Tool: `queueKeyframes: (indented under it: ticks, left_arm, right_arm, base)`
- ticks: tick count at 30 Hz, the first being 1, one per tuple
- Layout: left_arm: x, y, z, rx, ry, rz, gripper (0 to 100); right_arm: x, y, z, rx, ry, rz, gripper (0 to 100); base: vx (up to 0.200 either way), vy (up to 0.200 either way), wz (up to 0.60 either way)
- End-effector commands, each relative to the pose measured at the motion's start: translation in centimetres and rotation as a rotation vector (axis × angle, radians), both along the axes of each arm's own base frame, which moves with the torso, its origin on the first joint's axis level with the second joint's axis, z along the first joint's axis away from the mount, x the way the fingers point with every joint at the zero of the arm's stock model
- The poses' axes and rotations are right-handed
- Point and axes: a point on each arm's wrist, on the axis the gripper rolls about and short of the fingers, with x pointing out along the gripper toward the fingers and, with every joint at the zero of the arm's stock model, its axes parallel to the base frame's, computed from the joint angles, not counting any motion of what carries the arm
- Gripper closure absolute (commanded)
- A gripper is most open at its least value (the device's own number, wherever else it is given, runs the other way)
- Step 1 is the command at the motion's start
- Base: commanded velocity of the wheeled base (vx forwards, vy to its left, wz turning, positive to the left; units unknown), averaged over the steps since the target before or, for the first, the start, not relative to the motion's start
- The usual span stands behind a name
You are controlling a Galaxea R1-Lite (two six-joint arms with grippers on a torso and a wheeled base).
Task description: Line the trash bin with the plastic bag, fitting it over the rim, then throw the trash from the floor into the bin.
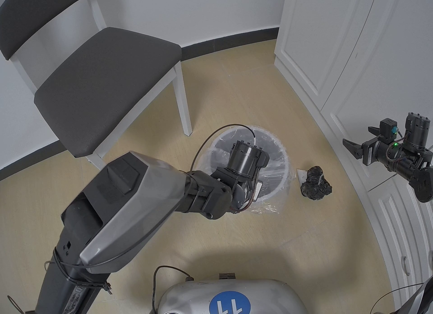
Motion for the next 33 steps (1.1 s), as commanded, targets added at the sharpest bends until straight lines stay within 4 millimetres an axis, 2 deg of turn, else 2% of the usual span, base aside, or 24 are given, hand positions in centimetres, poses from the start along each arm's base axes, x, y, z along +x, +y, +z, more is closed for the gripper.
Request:
queueKeyframes:
  ticks: [1, 4, 5, 8, 10, 15, 28, 30, 33]
  left_arm:
    - [-2.0, 0.3, 1.9, -0.015, 0.007, -0.013, 100]
    - [-2.3, 0.3, 2.1, -0.017, 0.01, -0.013, 100]
    - [-3.4, 0.6, 2.3, -0.01, 0.03, -0.019, 100]
    - [-3.9, 0.9, 2.3, -0.02, 0.033, -0.016, 100]
    - [-5.4, 1.2, 2.0, -0.026, 0.032, -0.032, 100]
    - [-6.9, 1.9, 1.2, -0.017, 0.044, -0.046, 100]
    - [-9.7, 3.0, -5.2, -0.021, 0.098, -0.054, 100]
    - [-9.8, 3.1, -5.7, -0.008, 0.111, -0.054, 100]
    - [-8.4, 2.7, -7.4, -0.009, 0.114, -0.034, 100]
  right_arm:
    - [0.1, -0.2, 0.0, -0.001, -0.002, -0.006, 0]
    - [0.1, -0.2, 0.0, -0.001, -0.002, -0.006, 0]
    - [0.1, -0.2, 0.0, -0.002, 0.0, -0.006, 0]
    - [0.0, -0.2, 0.0, -0.002, -0.002, -0.006, 0]
    - [0.0, -0.2, 0.0, -0.002, -0.002, -0.006, 0]
    - [0.1, -0.2, -0.1, -0.002, 0.001, -0.006, 0]
    - [0.4, -0.2, -0.6, -0.005, 0.018, -0.005, 0]
    - [0.5, -0.1, -0.7, -0.005, 0.021, -0.004, 0]
    - [0.6, -0.1, -0.9, -0.006, 0.026, -0.002, 0]
  base:
    - [0.0, 0.0, 0.0]
    - [0.0, 0.0, 0.0]
    - [0.0, 0.0, 0.0]
    - [0.0, 0.0, 0.0]
    - [0.0, 0.0, 0.0]
    - [0.0, 0.0, 0.0]
    - [0.0, 0.0, 0.0]
    - [0.0, 0.0, 0.0]
    - [0.0, 0.0, 0.0]
